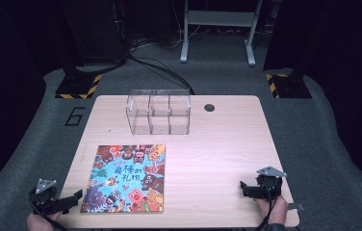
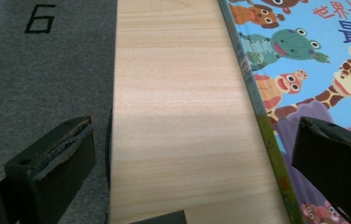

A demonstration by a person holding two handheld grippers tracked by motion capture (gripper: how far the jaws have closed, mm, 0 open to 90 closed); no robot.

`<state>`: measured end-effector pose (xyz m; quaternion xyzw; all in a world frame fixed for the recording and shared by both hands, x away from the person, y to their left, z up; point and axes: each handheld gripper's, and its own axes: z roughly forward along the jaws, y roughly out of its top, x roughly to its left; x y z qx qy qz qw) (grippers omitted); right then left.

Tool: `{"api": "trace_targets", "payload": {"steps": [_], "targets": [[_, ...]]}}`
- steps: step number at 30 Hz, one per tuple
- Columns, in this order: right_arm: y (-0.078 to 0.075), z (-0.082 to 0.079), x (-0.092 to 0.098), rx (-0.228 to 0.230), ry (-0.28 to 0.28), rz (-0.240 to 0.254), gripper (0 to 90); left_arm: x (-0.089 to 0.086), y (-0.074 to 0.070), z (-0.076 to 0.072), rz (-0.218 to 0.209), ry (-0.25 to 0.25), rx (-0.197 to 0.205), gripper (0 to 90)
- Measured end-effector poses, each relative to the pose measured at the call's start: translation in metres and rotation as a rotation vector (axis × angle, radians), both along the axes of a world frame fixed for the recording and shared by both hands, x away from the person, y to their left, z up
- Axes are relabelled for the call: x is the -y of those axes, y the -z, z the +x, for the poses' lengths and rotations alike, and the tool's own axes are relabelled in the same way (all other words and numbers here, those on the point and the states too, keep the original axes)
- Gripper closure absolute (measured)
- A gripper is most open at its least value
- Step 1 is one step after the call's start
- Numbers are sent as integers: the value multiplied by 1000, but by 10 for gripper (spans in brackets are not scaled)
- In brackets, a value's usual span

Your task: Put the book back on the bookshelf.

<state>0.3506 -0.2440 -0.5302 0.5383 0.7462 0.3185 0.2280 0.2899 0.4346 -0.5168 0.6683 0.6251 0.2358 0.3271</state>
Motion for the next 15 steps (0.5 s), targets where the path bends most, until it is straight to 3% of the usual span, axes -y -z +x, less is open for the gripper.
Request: {"api": "trace_targets", "payload": {"steps": [10,15], "targets": [[0,0,0,-1,10,-3,0,13,-5,15,-22,53,-37,0],[-1,0,0,-7,8,-10,6,24,-7,23,-11,107,-60,0]]}}
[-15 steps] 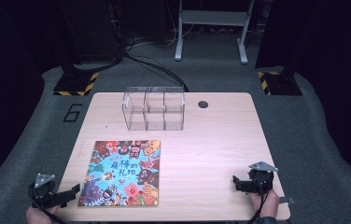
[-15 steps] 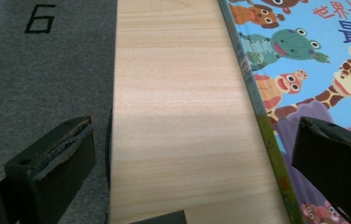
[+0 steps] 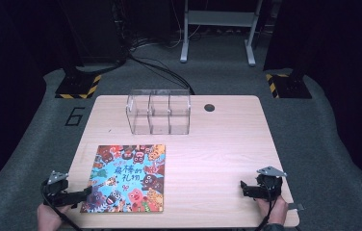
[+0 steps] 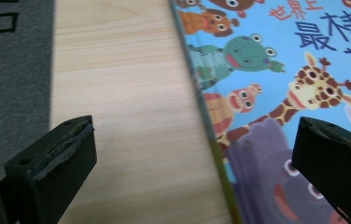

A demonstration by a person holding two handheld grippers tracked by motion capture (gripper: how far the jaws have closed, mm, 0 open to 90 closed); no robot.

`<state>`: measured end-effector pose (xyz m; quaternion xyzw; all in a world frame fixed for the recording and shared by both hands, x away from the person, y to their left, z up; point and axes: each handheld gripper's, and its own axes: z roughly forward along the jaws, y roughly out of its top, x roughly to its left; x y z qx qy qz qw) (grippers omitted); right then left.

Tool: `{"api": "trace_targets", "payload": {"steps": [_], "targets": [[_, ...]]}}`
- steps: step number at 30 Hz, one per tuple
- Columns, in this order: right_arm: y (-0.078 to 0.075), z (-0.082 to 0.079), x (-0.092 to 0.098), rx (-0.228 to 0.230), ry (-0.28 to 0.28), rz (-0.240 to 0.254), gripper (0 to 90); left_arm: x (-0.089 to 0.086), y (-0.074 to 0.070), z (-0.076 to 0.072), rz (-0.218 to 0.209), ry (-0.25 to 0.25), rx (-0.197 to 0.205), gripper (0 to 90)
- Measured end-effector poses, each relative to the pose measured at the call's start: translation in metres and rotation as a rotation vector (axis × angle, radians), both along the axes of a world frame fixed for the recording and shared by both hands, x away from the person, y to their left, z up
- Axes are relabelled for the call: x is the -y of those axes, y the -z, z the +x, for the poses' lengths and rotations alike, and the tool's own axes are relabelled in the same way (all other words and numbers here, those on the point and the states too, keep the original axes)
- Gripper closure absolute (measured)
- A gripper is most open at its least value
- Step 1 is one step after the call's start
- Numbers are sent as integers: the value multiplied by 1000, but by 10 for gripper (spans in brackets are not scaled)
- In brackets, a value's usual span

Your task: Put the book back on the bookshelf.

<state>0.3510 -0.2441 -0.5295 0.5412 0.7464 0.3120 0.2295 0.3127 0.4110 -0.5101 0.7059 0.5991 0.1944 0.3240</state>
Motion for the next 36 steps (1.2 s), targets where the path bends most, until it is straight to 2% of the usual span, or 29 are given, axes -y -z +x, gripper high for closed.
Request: {"api": "trace_targets", "payload": {"steps": [7,11,15,16,21,23,26,28,31,36], "targets": [[0,-1,0,10,-6,7,28,13,3,12,15,53,-15,1],[0,-1,0,14,-5,11,38,19,4,17,19,62,-19,5],[0,-1,0,15,-9,8,57,25,7,20,18,83,-14,49],[0,-2,0,22,-7,12,67,26,6,21,24,95,-28,49],[-1,-3,0,34,-10,16,131,32,9,25,19,112,-28,86],[-1,-4,0,33,-10,14,135,33,10,25,0,110,-19,95],[-1,-4,0,35,-16,12,140,36,8,26,1,146,-31,122],[-1,-3,0,37,-15,14,144,37,9,26,0,135,-18,121],[-1,-4,1,36,-14,15,146,37,8,26,2,140,-28,122],[-1,-4,1,36,-13,17,151,38,9,25,7,133,-12,125]]}}
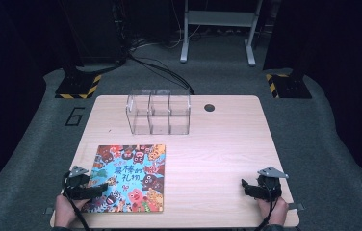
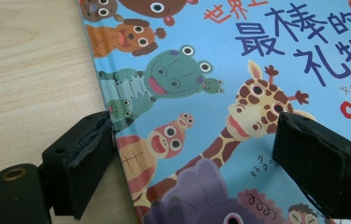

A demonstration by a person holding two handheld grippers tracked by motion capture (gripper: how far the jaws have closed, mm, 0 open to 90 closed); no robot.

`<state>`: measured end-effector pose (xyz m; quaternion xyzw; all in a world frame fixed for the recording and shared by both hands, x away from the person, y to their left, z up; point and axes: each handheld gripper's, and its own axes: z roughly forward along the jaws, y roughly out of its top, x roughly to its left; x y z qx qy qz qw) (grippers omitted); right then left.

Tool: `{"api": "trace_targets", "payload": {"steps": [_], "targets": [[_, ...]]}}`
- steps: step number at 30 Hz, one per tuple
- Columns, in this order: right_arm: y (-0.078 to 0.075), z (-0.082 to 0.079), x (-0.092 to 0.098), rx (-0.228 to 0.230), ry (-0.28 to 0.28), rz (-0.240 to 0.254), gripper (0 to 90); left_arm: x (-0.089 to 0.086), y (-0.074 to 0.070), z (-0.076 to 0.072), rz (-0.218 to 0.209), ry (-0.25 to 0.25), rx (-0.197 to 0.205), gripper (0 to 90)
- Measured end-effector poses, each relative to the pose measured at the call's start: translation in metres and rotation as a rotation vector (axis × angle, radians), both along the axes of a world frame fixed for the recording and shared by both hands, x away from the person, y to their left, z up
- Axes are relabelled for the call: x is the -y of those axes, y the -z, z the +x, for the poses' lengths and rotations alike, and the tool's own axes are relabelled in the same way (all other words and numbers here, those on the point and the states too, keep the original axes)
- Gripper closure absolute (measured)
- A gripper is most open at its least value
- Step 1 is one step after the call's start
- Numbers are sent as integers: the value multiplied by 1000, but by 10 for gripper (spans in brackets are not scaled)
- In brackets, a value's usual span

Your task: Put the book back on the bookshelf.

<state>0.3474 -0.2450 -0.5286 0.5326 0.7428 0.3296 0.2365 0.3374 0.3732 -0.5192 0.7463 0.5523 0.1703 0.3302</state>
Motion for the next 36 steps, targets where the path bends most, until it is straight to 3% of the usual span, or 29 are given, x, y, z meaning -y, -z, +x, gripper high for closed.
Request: {"api": "trace_targets", "payload": {"steps": [10,18,19,21,28,29,36], "targets": [[0,0,0,1,2,1,157,3,1,-2,2,-20,17,130],[0,0,0,1,2,2,159,15,0,-4,-4,-18,11,140],[0,0,0,1,2,2,160,19,2,-4,-9,-24,29,141],[0,0,0,1,1,2,159,22,1,-4,-10,-24,29,141],[0,0,0,1,1,2,160,38,0,-2,4,23,9,144],[0,0,0,1,1,3,160,41,1,-2,2,20,24,144],[0,0,0,1,1,3,160,61,0,0,0,63,21,147]]}}
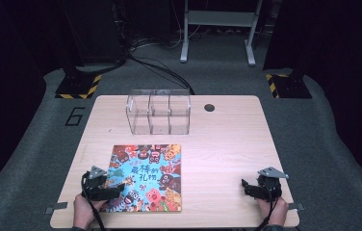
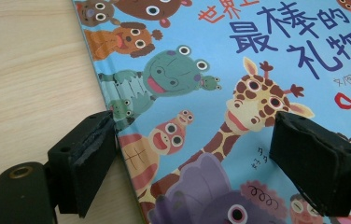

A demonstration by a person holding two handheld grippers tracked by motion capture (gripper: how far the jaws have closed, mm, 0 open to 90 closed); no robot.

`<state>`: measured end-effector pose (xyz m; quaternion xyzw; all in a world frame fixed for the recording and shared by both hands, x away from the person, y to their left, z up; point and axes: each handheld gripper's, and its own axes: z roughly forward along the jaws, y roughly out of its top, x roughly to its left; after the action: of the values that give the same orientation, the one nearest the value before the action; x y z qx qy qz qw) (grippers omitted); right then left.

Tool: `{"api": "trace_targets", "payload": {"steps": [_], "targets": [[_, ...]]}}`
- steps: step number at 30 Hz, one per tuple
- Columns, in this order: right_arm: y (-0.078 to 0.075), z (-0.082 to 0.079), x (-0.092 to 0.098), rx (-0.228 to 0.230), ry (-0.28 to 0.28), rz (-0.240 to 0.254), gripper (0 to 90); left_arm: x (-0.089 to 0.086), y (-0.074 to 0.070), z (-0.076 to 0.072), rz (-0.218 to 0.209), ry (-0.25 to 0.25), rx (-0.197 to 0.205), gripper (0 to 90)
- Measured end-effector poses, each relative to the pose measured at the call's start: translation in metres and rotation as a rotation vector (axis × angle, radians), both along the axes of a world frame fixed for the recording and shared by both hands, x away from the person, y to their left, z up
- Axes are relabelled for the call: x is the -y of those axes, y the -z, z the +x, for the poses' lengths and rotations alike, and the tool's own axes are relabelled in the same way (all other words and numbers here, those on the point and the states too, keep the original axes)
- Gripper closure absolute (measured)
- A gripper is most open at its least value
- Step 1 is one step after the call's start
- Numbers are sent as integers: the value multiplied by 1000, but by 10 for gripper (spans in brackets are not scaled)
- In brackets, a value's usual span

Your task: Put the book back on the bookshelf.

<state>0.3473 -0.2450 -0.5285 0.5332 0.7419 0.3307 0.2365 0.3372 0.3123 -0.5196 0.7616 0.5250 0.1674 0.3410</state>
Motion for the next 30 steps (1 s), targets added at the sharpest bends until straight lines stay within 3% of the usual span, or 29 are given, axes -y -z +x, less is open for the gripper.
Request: {"api": "trace_targets", "payload": {"steps": [11,13,17,30], "targets": [[0,0,0,0,2,1,164,27,-1,2,27,64,2,150],[0,0,0,0,2,1,164,34,0,3,17,54,15,150],[0,0,0,0,2,1,165,45,-2,4,35,91,5,151],[0,0,0,2,2,1,171,84,-3,6,42,99,-8,161]]}}
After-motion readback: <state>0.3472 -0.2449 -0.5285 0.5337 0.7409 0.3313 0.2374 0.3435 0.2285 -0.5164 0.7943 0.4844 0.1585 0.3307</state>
